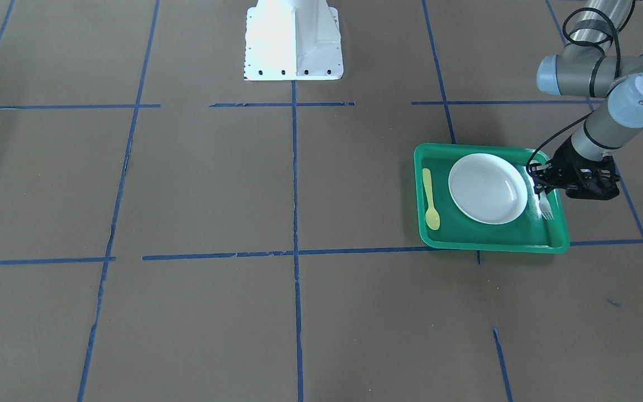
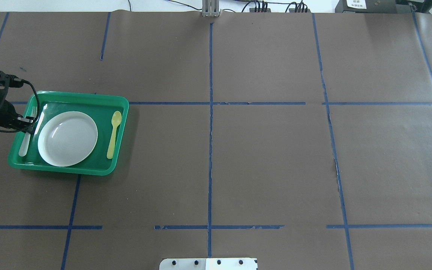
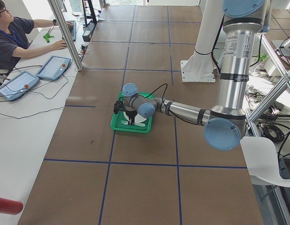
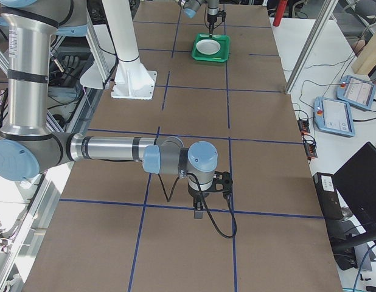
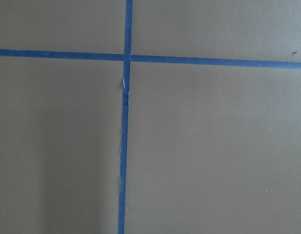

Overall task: Place fork
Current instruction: 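Carry the fork off the plate and lower it onto the tray beside the plate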

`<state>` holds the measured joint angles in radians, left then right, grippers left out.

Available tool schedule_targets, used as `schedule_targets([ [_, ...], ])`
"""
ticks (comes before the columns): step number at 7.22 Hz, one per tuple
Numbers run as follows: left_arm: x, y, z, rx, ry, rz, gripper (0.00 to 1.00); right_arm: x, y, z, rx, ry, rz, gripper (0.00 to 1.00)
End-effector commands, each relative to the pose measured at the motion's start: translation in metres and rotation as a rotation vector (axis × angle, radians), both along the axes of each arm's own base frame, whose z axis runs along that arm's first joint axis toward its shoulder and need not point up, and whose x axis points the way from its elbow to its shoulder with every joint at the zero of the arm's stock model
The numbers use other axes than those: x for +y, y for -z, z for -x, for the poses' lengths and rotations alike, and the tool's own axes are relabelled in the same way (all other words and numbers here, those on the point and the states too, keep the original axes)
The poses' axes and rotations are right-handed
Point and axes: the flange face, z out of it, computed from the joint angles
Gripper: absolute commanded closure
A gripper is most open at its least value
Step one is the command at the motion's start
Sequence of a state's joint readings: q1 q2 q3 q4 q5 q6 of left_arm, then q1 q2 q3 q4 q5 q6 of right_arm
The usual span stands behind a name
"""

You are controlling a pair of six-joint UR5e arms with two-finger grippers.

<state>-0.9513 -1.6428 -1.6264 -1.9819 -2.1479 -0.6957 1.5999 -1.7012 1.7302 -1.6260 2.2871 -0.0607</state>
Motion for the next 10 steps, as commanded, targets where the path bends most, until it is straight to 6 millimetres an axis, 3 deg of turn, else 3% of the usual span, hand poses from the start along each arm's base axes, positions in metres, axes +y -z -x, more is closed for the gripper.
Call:
schedule_targets([
  [1, 0.000, -0.004, -0.001, -0.003, -0.008, 0.003, 0.03, 0.000, 0.000, 0.000, 0.000, 0.000, 0.000, 0.00],
  [3, -0.003, 0.007, 0.000, 0.012, -0.007, -0.013, 0.00, 0.000, 0.000, 0.000, 0.000, 0.000, -0.001, 0.00],
  [4, -0.017, 0.015, 0.025, 0.031, 0.035, -0.016, 0.00, 0.000, 0.000, 0.000, 0.000, 0.000, -0.001, 0.00],
  [7, -0.047, 0.037, 0.123, 0.003, -0.018, -0.214, 0.00, 0.000, 0.000, 0.000, 0.000, 0.000, -0.001, 0.00],
  [9, -0.059, 0.031, 0.198, -0.073, -0.102, -0.308, 0.00, 0.000, -0.001, 0.000, 0.000, 0.000, 0.001, 0.00],
  [10, -0.054, 0.016, 0.236, -0.057, -0.112, -0.314, 0.00, 0.000, 0.000, 0.000, 0.000, 0.000, 0.000, 0.00],
])
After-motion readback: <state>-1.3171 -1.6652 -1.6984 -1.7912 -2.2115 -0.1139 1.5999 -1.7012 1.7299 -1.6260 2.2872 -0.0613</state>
